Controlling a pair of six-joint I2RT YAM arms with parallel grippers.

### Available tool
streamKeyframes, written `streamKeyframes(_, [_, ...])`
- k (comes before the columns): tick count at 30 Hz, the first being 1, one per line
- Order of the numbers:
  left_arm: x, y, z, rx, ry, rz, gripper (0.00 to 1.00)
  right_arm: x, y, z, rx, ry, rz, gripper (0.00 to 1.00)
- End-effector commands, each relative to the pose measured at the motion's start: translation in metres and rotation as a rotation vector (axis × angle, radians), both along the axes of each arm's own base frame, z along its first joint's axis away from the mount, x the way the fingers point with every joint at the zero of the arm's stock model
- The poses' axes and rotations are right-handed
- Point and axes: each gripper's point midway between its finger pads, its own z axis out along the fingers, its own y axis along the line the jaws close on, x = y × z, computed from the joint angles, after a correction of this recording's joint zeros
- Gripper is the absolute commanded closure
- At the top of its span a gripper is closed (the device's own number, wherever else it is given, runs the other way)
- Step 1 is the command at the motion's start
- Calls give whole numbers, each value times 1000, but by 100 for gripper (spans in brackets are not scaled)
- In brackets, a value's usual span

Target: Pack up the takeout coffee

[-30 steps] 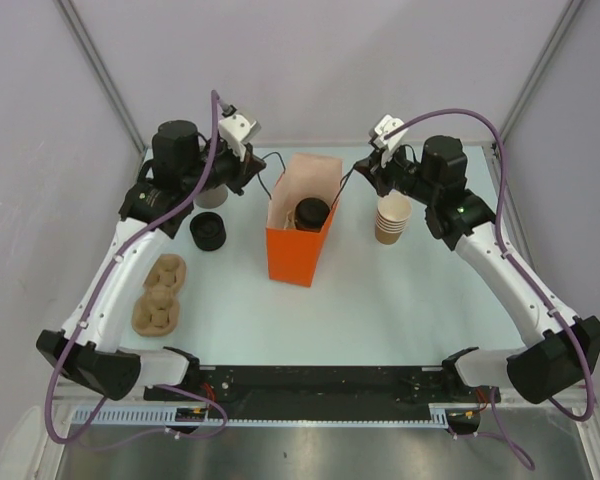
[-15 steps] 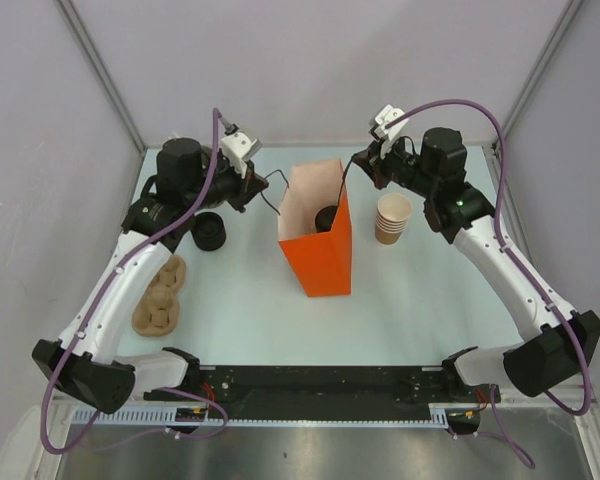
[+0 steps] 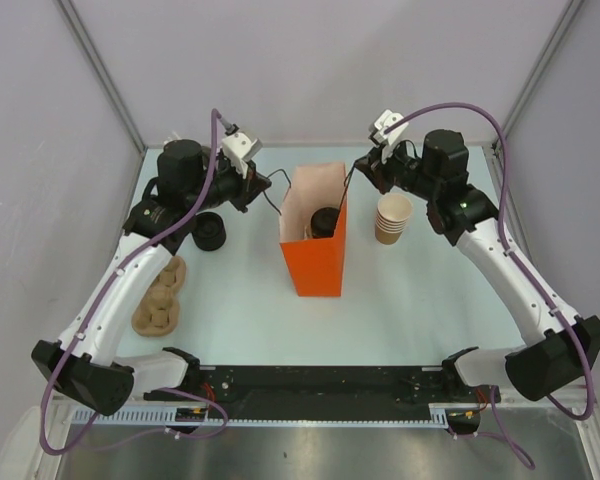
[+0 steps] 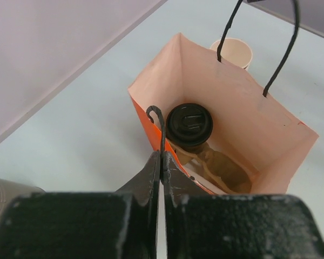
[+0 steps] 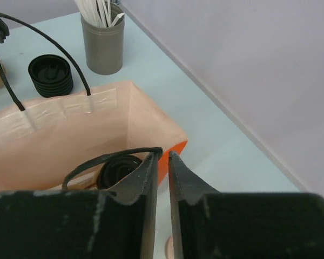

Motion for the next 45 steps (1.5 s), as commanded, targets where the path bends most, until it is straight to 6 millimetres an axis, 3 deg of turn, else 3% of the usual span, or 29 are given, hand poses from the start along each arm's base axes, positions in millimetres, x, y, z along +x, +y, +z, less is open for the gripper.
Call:
streamKeyframes(1, [-7, -2, 20, -46, -47, -11, 92, -10, -4, 29, 6, -90, 4, 75])
streamKeyframes(2, [-8, -3, 22, -49, -53, -12, 88, -10, -5, 29, 5, -92, 4, 70])
streamKeyframes(3, [-8, -2, 20, -46, -49, -11, 72, -11, -5, 29, -1, -93, 6, 59])
streamKeyframes(6, [-11, -2, 22, -52, -58, -15, 52, -15, -7, 30, -13, -103, 7, 48])
streamKeyframes(8, [-13, -2, 25, -57, -63, -20, 45, -16, -11, 33, -16, -112, -6, 42])
streamKeyframes(10, [-15, -1, 28, -62, -73, -23, 34, -19, -15, 38, -24, -131, -16, 31])
streamKeyframes(15, [-22, 0, 42, -75, -100, -32, 20, -30, -29, 48, -56, -171, -49, 4])
streamKeyframes(17, [-27, 4, 50, -82, -126, -29, 1, -38, -37, 49, -85, -184, -62, 0])
streamKeyframes(21, [-35, 12, 58, -77, -166, -8, 1, -49, -59, 44, -146, -168, -128, 0])
streamKeyframes(24, [-40, 25, 66, -84, -198, 25, 1, -57, -80, 51, -153, -174, -208, 0])
streamKeyframes(26, [-38, 40, 74, -89, -229, 94, 1, -63, -91, 56, -158, -188, -242, 0])
streamKeyframes(34, [-36, 100, 97, -57, -352, 392, 1, -102, -149, 114, -7, -343, -472, 0])
streamKeyframes(36, [-38, 111, 106, -59, -388, 441, 1, -106, -162, 120, 20, -353, -536, 0])
streamKeyframes(40, [-49, 153, 125, -124, -447, 643, 1, -125, -184, 131, 100, -384, -612, 0])
streamKeyframes(45, [-62, 177, 130, -100, -496, 729, 1, -135, -195, 130, 204, -377, -656, 0])
